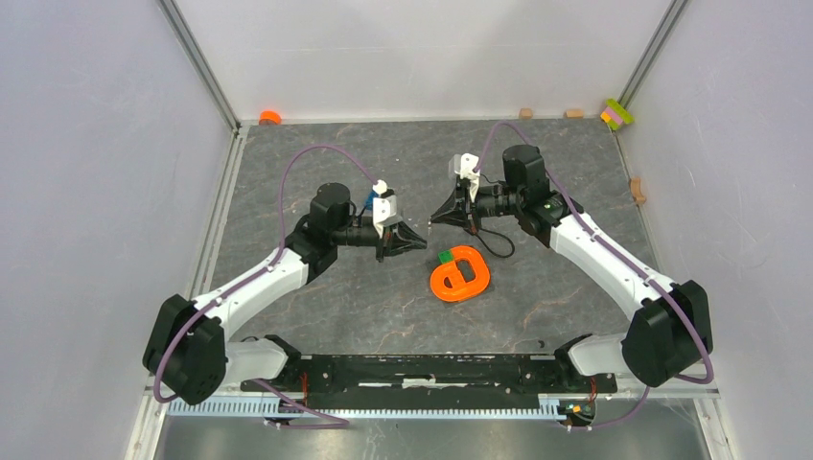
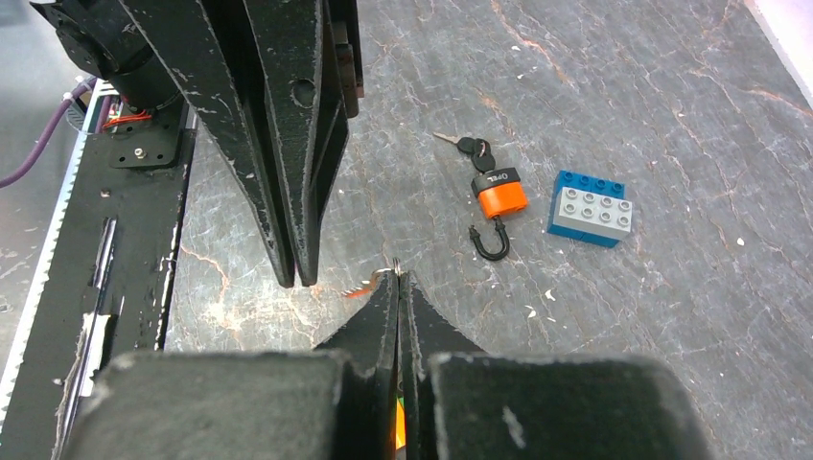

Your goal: Unlock with the key

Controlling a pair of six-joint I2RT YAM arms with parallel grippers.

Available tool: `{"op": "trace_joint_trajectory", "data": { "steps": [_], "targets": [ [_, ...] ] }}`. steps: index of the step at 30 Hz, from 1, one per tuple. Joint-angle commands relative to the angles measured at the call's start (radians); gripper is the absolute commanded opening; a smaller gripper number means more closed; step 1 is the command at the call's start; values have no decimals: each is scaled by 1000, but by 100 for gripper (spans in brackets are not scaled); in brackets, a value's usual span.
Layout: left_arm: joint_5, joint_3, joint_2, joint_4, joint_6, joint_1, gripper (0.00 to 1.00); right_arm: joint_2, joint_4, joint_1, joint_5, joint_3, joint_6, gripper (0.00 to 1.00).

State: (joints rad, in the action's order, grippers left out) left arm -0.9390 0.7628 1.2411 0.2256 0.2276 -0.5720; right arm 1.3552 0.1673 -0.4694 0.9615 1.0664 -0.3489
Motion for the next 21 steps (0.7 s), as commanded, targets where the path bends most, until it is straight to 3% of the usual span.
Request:
{"op": "trace_joint_trajectory", "data": {
  "steps": [1,9,21],
  "targets": [
    [37,21,1,67,-16,-3,14,-7,-17,-1,-1,29,-15,0],
    [184,10,-6,112,-8,-3,45,-14,-23,-2,25,17,-15,0],
    [172,29,38,136,-13,-5,44,-15,-34,-2,36,8,-5,0]
  ]
}}
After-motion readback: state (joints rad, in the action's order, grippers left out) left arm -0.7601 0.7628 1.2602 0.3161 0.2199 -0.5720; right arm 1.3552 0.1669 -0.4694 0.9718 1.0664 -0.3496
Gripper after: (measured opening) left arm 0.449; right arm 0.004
